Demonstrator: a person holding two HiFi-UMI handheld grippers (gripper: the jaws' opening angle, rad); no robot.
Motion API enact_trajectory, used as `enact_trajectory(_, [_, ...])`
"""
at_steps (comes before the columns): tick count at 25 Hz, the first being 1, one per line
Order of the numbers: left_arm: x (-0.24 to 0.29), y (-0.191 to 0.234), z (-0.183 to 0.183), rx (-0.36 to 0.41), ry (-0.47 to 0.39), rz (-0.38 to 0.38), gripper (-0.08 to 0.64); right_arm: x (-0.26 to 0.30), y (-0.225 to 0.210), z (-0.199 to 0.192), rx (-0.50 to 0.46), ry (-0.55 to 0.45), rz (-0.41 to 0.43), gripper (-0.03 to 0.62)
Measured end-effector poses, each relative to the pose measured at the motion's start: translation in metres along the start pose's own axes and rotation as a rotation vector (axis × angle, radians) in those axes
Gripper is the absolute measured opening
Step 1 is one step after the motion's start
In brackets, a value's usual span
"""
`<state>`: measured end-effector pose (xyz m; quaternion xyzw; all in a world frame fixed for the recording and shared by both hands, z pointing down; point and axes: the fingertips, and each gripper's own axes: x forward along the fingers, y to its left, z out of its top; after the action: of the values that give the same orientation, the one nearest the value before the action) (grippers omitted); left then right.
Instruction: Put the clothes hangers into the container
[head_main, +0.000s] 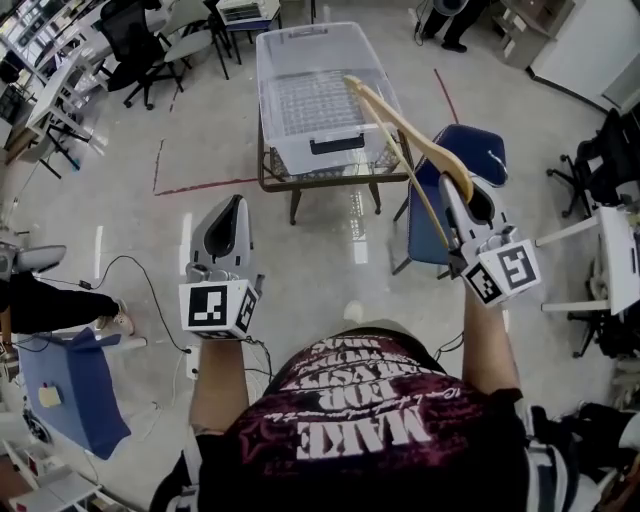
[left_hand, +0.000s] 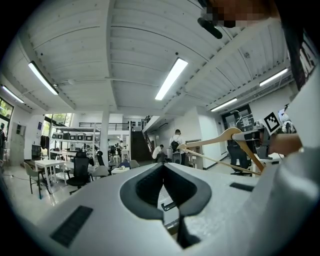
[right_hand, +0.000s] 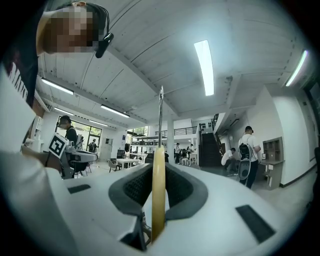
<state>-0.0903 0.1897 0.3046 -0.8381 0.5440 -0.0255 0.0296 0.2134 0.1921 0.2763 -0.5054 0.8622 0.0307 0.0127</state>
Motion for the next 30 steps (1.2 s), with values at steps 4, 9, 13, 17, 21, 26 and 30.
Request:
enact_trajectory(4, [0.029,-0.006,0.008,0.012,-0.013,0.001,0.006,0.012,-0.024,-0.004,0.014,-0.009,0.013,0.060])
enact_trajectory(9, [0.058,-0.015,0.012,0.020,-0.009,0.008,0.006,0.020,-0.058,-0.012,0.032,-0.011,0.024,0.060])
enact_trajectory(13, [0.062,-0.023,0.007,0.031,0.028,0.019,0.006,0.026,-0.076,-0.021,0.057,-0.009,0.035,0.060])
enact_trajectory(17, [0.057,-0.019,0.004,0.044,0.055,0.038,0.006,0.024,-0.081,-0.028,0.092,-0.022,0.034,0.060])
enact_trajectory(21, [0.056,-0.017,0.003,0.051,0.064,0.049,0.006,0.026,-0.084,-0.037,0.108,-0.014,0.037,0.060])
enact_trajectory(26, [0.062,-0.015,-0.006,0.050,0.077,0.031,0.006,0.034,-0.086,-0.042,0.108,-0.009,0.032,0.060])
enact_trajectory(30, [0.080,-0.010,-0.009,0.033,0.067,0.011,0.006,0.041,-0.087,-0.047,0.096,0.010,0.025,0.060])
